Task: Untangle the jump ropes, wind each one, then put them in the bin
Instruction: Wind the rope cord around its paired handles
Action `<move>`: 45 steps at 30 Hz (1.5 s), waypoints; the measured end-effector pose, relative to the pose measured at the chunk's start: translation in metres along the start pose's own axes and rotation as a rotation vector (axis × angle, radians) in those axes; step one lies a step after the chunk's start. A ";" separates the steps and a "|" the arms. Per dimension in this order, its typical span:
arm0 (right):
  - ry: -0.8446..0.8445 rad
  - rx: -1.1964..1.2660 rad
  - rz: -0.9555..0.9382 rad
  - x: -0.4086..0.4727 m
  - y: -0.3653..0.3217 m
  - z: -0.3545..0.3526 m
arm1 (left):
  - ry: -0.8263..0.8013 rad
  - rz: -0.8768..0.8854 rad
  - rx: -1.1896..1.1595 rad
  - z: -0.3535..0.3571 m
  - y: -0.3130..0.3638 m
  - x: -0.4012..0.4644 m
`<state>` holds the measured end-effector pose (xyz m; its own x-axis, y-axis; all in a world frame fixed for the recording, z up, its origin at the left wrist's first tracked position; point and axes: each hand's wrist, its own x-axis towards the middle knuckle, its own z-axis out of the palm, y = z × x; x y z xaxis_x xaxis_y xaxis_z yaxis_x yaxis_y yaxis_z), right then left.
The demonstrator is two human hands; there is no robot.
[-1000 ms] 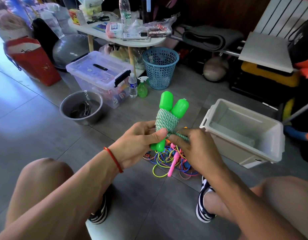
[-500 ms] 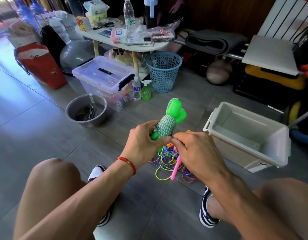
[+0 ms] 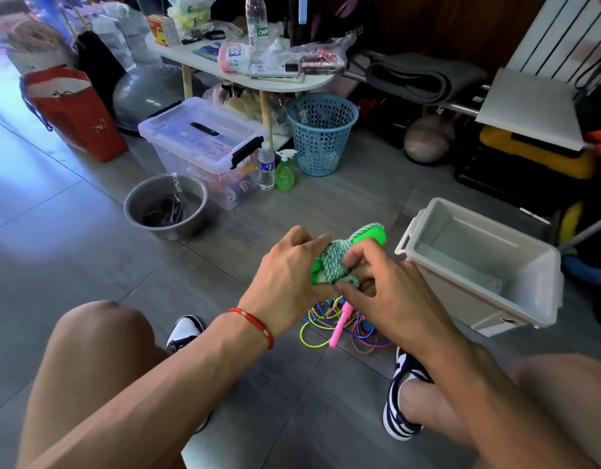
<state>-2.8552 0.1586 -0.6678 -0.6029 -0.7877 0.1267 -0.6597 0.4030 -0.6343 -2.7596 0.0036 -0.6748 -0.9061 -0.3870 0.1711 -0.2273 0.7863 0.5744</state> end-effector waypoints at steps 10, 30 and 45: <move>0.027 0.750 0.108 0.003 -0.009 0.000 | 0.044 -0.082 -0.665 -0.015 -0.021 0.006; 0.079 0.793 0.053 0.006 -0.017 -0.007 | -0.123 -0.243 -1.383 0.004 0.000 0.003; 0.051 0.921 0.215 0.006 -0.017 -0.006 | -0.088 -0.237 -1.167 0.002 -0.006 0.004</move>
<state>-2.8500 0.1497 -0.6514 -0.7038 -0.7091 -0.0430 0.0681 -0.0070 -0.9977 -2.7632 -0.0016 -0.6794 -0.9170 -0.3933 -0.0667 0.0279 -0.2302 0.9728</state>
